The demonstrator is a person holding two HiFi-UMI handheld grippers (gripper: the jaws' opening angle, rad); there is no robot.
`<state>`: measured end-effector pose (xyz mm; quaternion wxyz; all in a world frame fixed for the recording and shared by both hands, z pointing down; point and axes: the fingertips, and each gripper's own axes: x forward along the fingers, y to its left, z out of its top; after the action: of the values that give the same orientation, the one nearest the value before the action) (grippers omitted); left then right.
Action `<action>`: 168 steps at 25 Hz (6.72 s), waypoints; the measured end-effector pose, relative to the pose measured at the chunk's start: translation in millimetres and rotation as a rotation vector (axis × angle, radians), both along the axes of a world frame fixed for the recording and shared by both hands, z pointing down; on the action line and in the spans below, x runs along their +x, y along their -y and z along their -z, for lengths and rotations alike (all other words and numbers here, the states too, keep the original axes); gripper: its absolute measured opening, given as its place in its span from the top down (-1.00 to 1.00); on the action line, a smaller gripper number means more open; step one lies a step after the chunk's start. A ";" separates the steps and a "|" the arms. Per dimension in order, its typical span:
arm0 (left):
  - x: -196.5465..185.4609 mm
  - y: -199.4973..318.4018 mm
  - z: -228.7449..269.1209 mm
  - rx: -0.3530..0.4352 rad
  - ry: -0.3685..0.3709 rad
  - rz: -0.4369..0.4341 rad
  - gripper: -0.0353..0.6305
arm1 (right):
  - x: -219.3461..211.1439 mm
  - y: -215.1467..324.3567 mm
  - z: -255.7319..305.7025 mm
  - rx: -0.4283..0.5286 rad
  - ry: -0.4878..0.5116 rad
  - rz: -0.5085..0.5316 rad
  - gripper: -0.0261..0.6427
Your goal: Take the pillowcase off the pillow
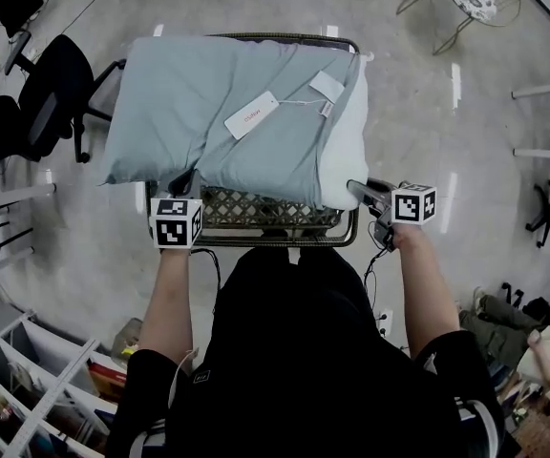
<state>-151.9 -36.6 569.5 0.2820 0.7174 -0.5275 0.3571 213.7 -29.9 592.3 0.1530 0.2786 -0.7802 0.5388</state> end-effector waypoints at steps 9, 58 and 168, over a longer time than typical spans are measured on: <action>47.4 76.6 60.8 0.168 -0.054 -0.121 0.87 | 26.6 -3.0 -2.2 -0.025 -0.113 -0.059 0.23; 135.1 251.0 40.2 0.030 0.201 -0.237 0.88 | 45.3 172.1 56.2 0.230 0.401 0.003 0.77; -65.0 247.3 40.4 -0.006 0.265 -0.087 0.88 | 105.7 146.1 -8.0 0.099 0.095 -0.439 0.04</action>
<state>-216.9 -283.9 529.2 0.1965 0.6853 -0.5273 0.4622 319.4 -176.0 600.3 -0.0185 0.4231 -0.7328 0.5326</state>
